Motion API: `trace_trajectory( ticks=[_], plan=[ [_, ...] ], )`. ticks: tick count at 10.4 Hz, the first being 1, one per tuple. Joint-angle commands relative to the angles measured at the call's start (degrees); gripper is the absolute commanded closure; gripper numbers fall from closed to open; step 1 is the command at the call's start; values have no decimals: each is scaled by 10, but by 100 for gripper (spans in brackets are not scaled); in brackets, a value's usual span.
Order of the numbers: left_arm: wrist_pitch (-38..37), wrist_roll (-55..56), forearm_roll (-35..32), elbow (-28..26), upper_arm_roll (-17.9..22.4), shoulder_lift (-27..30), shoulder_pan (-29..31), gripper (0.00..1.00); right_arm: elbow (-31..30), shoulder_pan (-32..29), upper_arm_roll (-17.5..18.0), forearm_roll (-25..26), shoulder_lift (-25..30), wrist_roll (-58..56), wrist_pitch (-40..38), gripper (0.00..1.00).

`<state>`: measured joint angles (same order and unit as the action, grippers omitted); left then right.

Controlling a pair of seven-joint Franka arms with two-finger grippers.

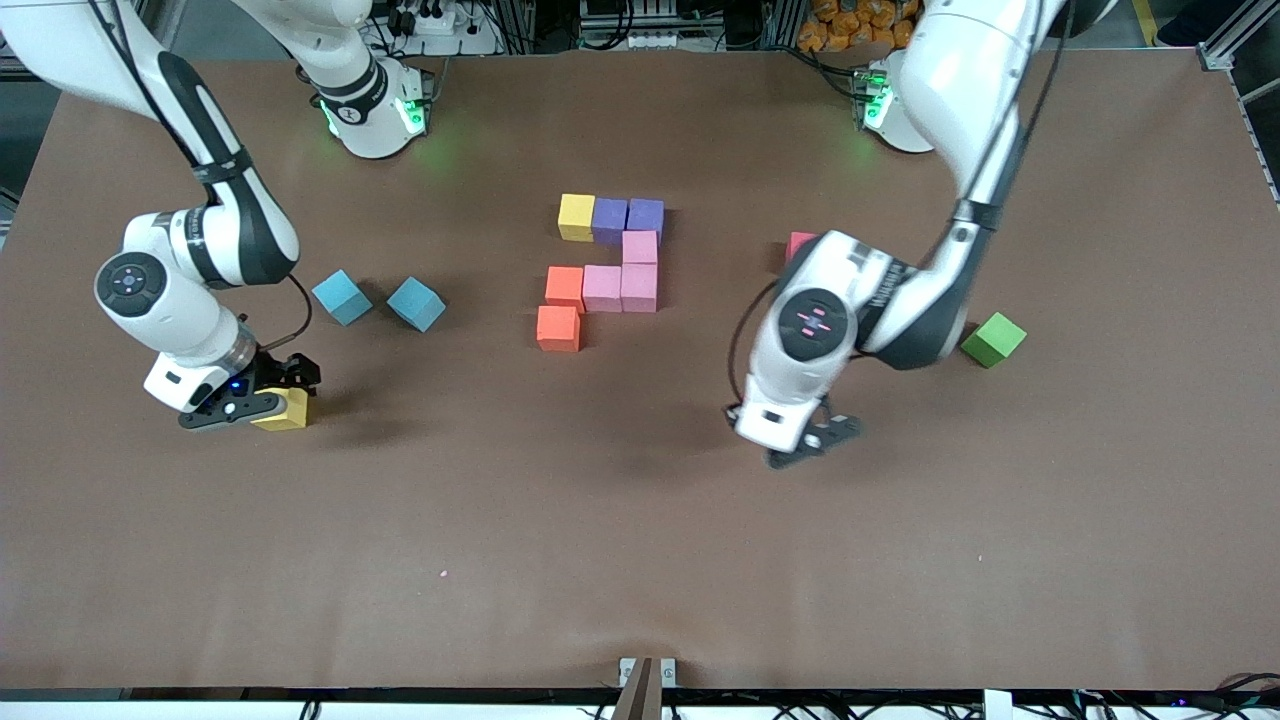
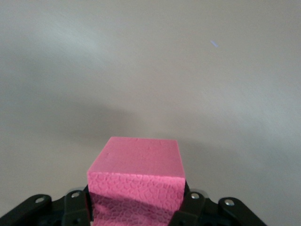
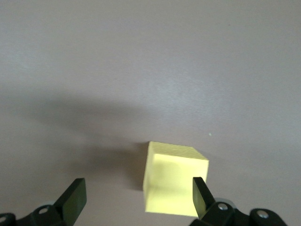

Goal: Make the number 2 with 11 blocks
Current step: 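Reach the right gripper to the yellow cube while the left gripper carries red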

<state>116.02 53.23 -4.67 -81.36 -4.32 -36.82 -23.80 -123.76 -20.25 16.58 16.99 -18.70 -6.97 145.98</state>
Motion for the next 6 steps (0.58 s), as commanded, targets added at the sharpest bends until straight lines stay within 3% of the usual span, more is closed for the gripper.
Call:
trace_trajectory(
  ticks=[1, 6],
  plan=[
    [-49, -32, 4, -7, -2, 41, 45, 61, 5, -18, 9, 5, -15, -21, 12, 0],
    [-113, -136, 6, -39, -3, 85, 105, 60, 28, -30, 5, 9, -41, -33, 26, 0]
  ],
)
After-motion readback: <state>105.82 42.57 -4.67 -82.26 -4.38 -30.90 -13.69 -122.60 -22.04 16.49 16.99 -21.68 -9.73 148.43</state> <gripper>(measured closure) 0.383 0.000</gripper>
